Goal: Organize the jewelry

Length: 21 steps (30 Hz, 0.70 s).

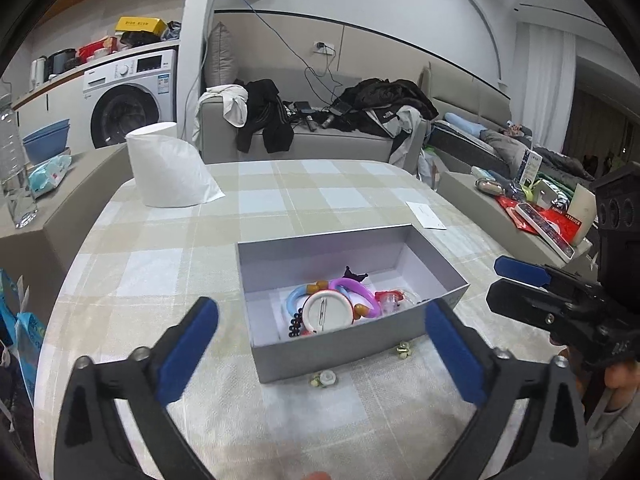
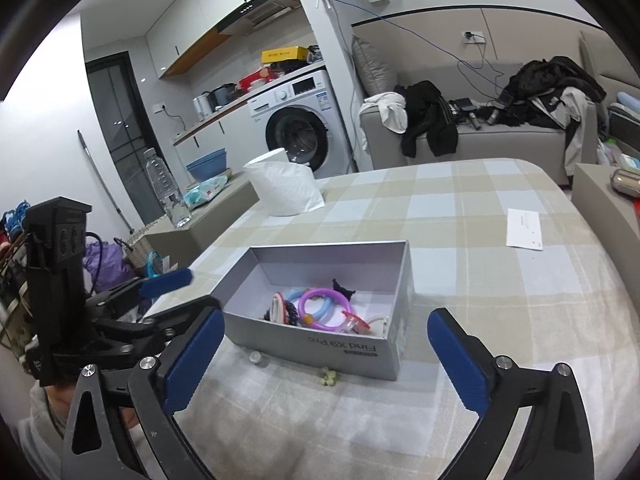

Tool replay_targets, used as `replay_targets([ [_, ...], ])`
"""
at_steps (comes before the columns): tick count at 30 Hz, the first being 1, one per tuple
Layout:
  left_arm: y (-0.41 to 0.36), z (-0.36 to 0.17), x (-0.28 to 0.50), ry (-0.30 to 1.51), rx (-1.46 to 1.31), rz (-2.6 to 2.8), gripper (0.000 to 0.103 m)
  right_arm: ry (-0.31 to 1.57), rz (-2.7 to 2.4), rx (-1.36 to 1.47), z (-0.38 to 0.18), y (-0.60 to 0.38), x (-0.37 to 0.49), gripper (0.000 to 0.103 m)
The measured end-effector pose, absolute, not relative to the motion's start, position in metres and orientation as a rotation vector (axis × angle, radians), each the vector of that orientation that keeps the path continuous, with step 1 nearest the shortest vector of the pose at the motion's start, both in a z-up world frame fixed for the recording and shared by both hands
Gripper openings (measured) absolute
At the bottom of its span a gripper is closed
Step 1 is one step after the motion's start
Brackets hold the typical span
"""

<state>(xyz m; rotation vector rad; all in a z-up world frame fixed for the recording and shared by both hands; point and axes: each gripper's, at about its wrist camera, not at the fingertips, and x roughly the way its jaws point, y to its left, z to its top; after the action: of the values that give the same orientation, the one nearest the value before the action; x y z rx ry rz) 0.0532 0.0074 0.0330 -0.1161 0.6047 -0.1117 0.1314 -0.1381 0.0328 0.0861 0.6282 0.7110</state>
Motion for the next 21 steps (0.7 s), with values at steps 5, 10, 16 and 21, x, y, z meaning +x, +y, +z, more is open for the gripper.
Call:
replay_targets([
  [5,0.006,0.022,0.047,0.644,-0.108,-0.112,0.102,0.685,0.680,0.077,0.025,-0.143,0.134,0.103],
  [10,0.005,0.009,0.049,0.682,-0.080,-0.080,0.102,0.743,0.693,0.028,0.014,-0.135,0.137,0.103],
  [16,0.002,-0.001,0.051,0.717,-0.042,-0.063,0.102,0.791,0.680,-0.042,0.002,-0.127,0.137,0.099],
  [21,0.002,-0.007,0.053,0.759,-0.027,-0.056,0.102,0.834,0.680,-0.090,-0.008,-0.120,0.138,0.075],
])
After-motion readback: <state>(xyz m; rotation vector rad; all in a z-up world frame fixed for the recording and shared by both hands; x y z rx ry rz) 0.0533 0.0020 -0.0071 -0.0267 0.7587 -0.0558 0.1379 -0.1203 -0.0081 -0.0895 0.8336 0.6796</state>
